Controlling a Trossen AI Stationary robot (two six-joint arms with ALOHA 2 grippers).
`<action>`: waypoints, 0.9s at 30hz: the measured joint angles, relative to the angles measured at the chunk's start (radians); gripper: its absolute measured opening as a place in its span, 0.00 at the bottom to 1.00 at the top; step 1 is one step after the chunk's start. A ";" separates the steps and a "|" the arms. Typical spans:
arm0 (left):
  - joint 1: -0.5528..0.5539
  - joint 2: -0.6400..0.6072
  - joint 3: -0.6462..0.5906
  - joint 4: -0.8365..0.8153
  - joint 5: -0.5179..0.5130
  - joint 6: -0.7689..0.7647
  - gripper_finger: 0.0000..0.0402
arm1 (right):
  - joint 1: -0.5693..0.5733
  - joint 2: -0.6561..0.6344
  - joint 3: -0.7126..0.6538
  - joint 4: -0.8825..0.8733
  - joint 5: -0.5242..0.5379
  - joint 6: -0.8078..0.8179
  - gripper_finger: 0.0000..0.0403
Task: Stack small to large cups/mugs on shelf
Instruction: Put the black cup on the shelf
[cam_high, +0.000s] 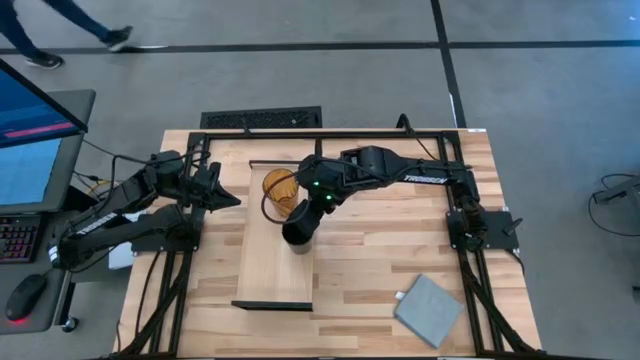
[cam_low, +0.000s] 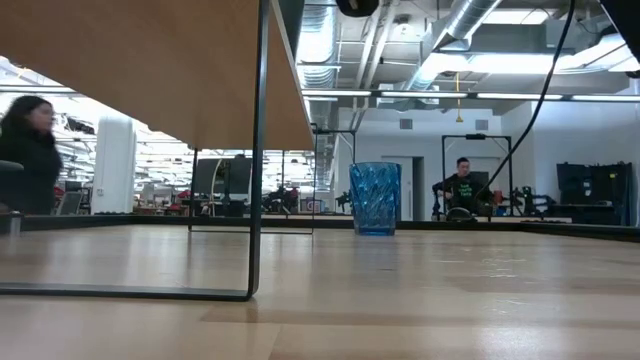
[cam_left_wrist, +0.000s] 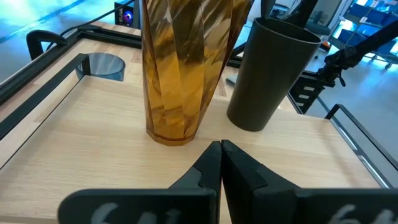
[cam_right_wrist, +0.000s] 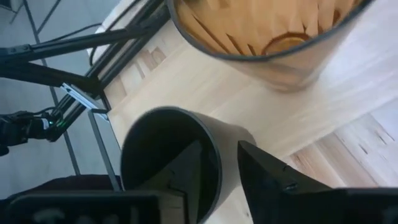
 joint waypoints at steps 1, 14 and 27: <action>0.000 0.000 0.000 0.000 0.000 0.000 0.00 | -0.002 0.000 0.000 0.008 0.000 -0.002 0.33; 0.000 0.000 0.000 -0.007 0.000 0.005 0.00 | -0.020 -0.024 0.026 -0.034 0.003 -0.046 0.41; 0.000 0.000 0.000 -0.006 0.000 0.008 0.00 | 0.018 -0.033 0.000 -0.247 -0.085 0.039 0.40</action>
